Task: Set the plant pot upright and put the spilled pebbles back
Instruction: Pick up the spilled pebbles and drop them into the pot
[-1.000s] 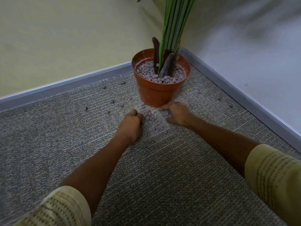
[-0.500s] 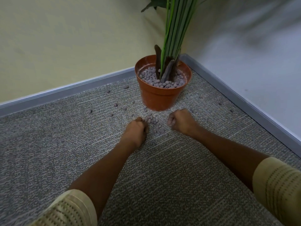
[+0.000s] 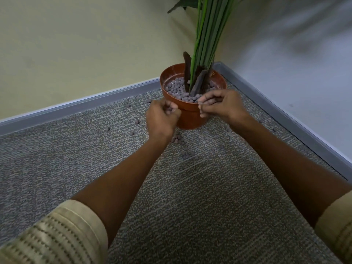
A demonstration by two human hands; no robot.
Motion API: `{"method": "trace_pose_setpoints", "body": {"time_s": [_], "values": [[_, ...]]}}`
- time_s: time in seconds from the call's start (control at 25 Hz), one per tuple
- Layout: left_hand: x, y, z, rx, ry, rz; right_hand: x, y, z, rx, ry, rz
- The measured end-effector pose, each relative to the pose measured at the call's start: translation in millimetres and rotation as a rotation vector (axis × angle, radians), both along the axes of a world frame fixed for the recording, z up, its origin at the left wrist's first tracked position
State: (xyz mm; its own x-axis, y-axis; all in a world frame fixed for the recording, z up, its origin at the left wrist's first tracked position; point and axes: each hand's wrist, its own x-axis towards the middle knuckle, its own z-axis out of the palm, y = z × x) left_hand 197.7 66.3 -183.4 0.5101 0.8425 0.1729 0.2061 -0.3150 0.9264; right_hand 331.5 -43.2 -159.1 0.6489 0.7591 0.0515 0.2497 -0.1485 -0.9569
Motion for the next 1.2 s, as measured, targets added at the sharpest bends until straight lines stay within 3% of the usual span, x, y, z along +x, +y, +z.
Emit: {"method": "trace_pose_setpoints", "body": {"time_s": [0.12,0.24,0.32,0.44,0.52,0.6,0.68,0.8,1.0,1.2], "values": [[7.8,17.6,10.5,0.108,0.021,0.033,13.8,13.8,17.9,0.089,-0.006,0.008],[19.5,37.0,29.0,0.182,0.078,-0.04,18.7,34.9,28.2,-0.112,-0.324,-0.049],[28.9,45.8,40.7,0.214,0.171,-0.178,12.3,40.1,26.6,-0.22,-0.439,-0.082],[36.4,46.4,47.9,0.222,0.321,-0.367,-4.1,26.6,15.6,-0.171,-0.555,-0.145],[37.4,47.3,50.2,0.23,0.339,-0.343,-14.7,11.5,1.1,-0.133,-0.562,-0.09],[33.4,47.8,56.1,0.204,0.313,-0.248,-21.5,0.0,-17.6,-0.295,-0.483,0.069],[22.8,50.6,69.3,0.212,0.329,-0.19,-24.1,-5.1,-38.2,-0.603,-0.481,0.291],[-5.6,68.4,94.1,0.297,0.433,-0.219,-33.3,-9.3,-60.6,-0.928,-0.498,0.494],[-48.9,125.7,98.1,0.389,0.636,-0.192,-46.1,3.4,-75.9,-0.848,-0.575,0.566],[-75.2,148.5,19.5,0.238,0.689,-0.048,-49.0,6.2,-94.0,-0.752,-0.573,0.51]]}}
